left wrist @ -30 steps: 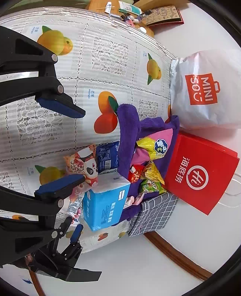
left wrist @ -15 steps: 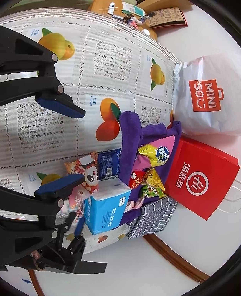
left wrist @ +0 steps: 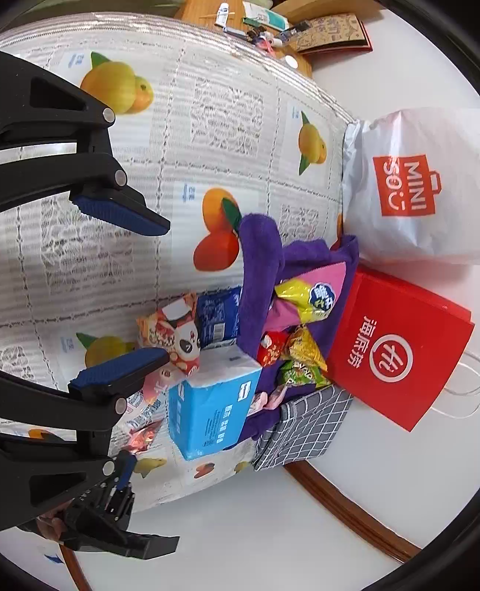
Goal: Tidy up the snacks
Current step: 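Grasp the pink candy-stick packet with the right tool while the left tool approaches the panda-print bag, then grasp the panda-print snack bag with the left tool while the right tool holds its packet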
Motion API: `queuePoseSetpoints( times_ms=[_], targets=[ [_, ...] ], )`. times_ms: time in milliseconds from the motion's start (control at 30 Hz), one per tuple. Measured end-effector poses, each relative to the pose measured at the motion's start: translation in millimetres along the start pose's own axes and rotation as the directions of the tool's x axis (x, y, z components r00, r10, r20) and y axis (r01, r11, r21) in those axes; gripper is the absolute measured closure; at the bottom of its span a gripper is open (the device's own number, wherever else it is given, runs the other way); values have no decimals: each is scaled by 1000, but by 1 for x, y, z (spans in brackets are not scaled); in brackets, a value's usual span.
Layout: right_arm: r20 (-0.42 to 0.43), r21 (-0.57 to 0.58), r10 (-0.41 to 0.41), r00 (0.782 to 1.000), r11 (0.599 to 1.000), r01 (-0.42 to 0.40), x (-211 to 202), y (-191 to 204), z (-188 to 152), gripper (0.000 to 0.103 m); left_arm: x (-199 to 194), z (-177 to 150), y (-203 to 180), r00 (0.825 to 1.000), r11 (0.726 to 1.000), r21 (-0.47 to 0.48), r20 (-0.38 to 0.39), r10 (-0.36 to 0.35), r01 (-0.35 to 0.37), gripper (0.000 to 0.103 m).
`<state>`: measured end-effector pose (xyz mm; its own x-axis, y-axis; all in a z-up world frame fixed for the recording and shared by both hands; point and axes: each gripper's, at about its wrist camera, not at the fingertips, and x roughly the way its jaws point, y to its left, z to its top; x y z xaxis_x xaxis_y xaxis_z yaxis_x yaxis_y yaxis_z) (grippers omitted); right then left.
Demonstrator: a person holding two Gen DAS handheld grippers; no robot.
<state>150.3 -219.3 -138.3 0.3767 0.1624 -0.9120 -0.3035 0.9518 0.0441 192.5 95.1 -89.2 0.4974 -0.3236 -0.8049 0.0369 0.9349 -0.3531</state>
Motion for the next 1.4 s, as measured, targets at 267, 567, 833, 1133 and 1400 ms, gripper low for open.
queuePoseSetpoints(
  times_ms=[267, 567, 833, 1133, 1400],
  targets=[
    [105, -100, -6, 994, 995, 17, -18, 14, -2, 53, 4, -3, -16, 1000, 999, 38, -10, 4, -3, 43],
    [35, -162, 4, 999, 987, 2, 26, 14, 18, 57, 4, -2, -19, 1000, 999, 46, -6, 17, -17, 43],
    [101, -102, 8, 995, 995, 3, 23, -5, 12, 82, 22, 2, -32, 999, 998, 62, -35, 7, -5, 43],
    [163, -70, 7, 987, 998, 4, 21, -17, 0, 82, 55, 11, -53, 997, 998, 66, -70, 10, -5, 41],
    [162, -56, 33, 986, 998, -24, 21, -20, 1, 81, 82, 11, -72, 990, 990, 109, -98, 97, -86, 37]
  ],
)
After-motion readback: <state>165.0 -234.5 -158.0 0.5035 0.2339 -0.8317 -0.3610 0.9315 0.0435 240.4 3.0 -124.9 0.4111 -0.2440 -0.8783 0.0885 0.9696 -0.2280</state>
